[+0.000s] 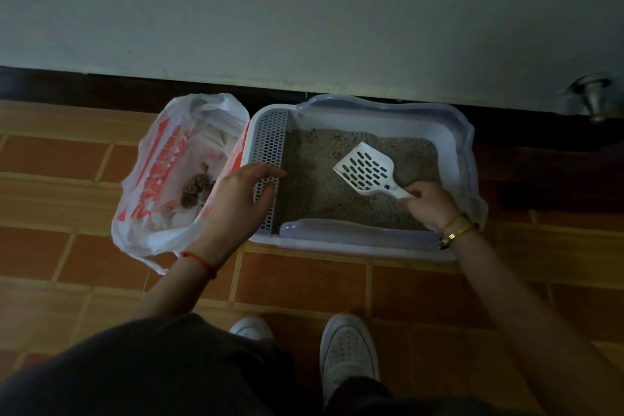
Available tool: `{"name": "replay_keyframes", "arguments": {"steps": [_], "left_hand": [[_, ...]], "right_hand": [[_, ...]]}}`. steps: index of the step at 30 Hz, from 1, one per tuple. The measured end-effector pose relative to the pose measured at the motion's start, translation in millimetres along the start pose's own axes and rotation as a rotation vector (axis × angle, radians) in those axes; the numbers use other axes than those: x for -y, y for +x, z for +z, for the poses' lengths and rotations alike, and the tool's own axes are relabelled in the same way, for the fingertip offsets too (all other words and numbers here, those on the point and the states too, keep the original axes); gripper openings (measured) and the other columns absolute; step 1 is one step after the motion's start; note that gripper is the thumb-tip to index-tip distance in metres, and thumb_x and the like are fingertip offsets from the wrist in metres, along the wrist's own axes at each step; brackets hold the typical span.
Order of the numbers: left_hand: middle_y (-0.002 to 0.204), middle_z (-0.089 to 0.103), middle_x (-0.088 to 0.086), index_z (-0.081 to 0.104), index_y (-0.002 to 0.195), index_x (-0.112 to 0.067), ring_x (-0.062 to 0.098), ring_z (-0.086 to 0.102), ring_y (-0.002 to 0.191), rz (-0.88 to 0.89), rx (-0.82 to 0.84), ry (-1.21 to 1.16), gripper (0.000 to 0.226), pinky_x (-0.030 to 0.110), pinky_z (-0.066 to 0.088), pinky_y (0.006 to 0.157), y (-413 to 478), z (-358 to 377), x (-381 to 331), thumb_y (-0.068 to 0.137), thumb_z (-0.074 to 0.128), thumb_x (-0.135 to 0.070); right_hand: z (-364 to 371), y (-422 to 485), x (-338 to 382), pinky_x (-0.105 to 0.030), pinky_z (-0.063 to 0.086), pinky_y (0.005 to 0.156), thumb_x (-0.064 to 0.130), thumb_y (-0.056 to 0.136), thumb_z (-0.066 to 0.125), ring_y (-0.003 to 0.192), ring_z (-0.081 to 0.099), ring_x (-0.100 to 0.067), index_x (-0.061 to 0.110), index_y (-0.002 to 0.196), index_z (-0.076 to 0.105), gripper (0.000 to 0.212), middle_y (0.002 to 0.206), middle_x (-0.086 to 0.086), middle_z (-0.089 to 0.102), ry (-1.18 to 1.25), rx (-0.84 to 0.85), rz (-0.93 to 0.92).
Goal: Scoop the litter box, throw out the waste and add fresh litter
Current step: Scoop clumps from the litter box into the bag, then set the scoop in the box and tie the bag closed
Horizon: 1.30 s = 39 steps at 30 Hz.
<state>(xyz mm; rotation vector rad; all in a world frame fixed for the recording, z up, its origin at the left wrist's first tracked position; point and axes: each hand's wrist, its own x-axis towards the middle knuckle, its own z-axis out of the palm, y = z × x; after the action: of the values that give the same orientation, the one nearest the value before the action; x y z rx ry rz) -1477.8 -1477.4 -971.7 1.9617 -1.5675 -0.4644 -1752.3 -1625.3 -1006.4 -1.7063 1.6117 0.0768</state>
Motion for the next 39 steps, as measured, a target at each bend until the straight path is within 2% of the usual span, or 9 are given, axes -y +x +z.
{"name": "replay_keyframes", "arguments": {"steps": [4, 7, 10, 14, 16, 22, 28, 33, 39], "left_hand": [[0.115, 0.069, 0.001, 0.069, 0.112, -0.018, 0.014, 0.064, 0.104, 0.010, -0.013, -0.005, 0.028, 0.039, 0.053, 0.090, -3, -4, 2, 0.091, 0.051, -0.012], [0.114, 0.069, 0.002, 0.069, 0.111, -0.016, 0.014, 0.064, 0.102, 0.008, -0.041, -0.006, 0.027, 0.036, 0.053, 0.089, -5, -6, 3, 0.091, 0.054, -0.006], [0.113, 0.070, 0.002, 0.070, 0.111, -0.015, 0.014, 0.064, 0.102, 0.004, -0.067, -0.003, 0.027, 0.029, 0.051, 0.088, -7, -9, 5, 0.091, 0.056, -0.002], [0.112, 0.070, 0.001, 0.070, 0.110, -0.015, 0.006, 0.060, 0.098, -0.031, -0.093, 0.011, 0.027, 0.005, 0.038, 0.084, -13, -17, 12, 0.091, 0.056, -0.002], [0.112, 0.070, 0.000, 0.070, 0.110, -0.015, 0.001, 0.056, 0.097, -0.068, -0.110, 0.019, 0.027, 0.001, 0.036, 0.081, -17, -21, 19, 0.091, 0.056, -0.003], [0.109, 0.070, 0.004, 0.071, 0.107, -0.015, 0.018, 0.064, 0.096, -0.162, -0.169, 0.049, 0.025, 0.029, 0.050, 0.080, -37, -40, 41, 0.089, 0.057, -0.004], [0.114, 0.069, 0.002, 0.069, 0.111, -0.016, 0.016, 0.062, 0.106, -0.346, -0.207, 0.045, 0.024, 0.031, 0.049, 0.092, -74, -50, 72, 0.092, 0.056, -0.009], [0.117, 0.067, 0.001, 0.068, 0.114, -0.019, 0.019, 0.060, 0.107, -0.522, -0.187, 0.137, 0.026, 0.035, 0.051, 0.088, -107, -44, 100, 0.092, 0.055, -0.014], [0.122, 0.064, 0.000, 0.063, 0.120, -0.020, 0.019, 0.058, 0.109, -0.549, -0.120, 0.223, 0.033, 0.041, 0.049, 0.094, -127, -38, 110, 0.087, 0.067, -0.024]], "right_hand": [[0, 1, 0, -0.031, 0.045, 0.074, 0.024, 0.091, 0.058, 0.088, 0.061, -0.031, 0.005, 0.095, 0.066, 0.021, 0.090, -0.014, 0.066, -0.180, -0.012, -0.043], [-4, 1, 13, -0.037, 0.051, 0.083, 0.024, 0.091, 0.057, 0.092, 0.063, -0.030, 0.006, 0.100, 0.068, 0.023, 0.097, -0.012, 0.069, -0.297, -0.172, -0.139], [-10, 2, 39, -0.030, 0.049, 0.076, 0.022, 0.092, 0.055, 0.089, 0.064, -0.028, 0.010, 0.097, 0.070, 0.020, 0.094, -0.009, 0.070, -0.259, -0.250, -0.260], [-9, -1, 88, -0.023, 0.045, 0.073, 0.020, 0.095, 0.053, 0.083, 0.062, -0.017, 0.010, 0.096, 0.070, 0.019, 0.092, -0.003, 0.069, -0.153, -0.230, -0.478], [-2, -4, 113, -0.018, 0.044, 0.070, 0.019, 0.095, 0.054, 0.079, 0.059, -0.011, 0.010, 0.097, 0.070, 0.018, 0.091, -0.004, 0.070, -0.124, -0.203, -0.597], [30, 1, 179, -0.023, 0.052, 0.079, 0.021, 0.093, 0.057, 0.086, 0.062, -0.010, 0.012, 0.105, 0.067, 0.018, 0.098, -0.001, 0.069, -0.198, -0.098, -0.834], [69, 34, 227, -0.038, 0.052, 0.086, 0.026, 0.089, 0.057, 0.094, 0.060, -0.023, 0.014, 0.107, 0.062, 0.022, 0.103, -0.008, 0.063, -0.344, -0.052, -0.908], [96, 60, 251, -0.039, 0.049, 0.089, 0.028, 0.090, 0.058, 0.109, 0.054, -0.031, 0.011, 0.122, 0.054, 0.036, 0.119, -0.015, 0.056, -0.512, -0.030, -0.869], [120, 79, 280, -0.044, 0.047, 0.093, 0.023, 0.092, 0.052, 0.116, 0.048, -0.037, 0.006, 0.131, 0.047, 0.043, 0.130, -0.019, 0.049, -0.673, -0.050, -0.886]]}}
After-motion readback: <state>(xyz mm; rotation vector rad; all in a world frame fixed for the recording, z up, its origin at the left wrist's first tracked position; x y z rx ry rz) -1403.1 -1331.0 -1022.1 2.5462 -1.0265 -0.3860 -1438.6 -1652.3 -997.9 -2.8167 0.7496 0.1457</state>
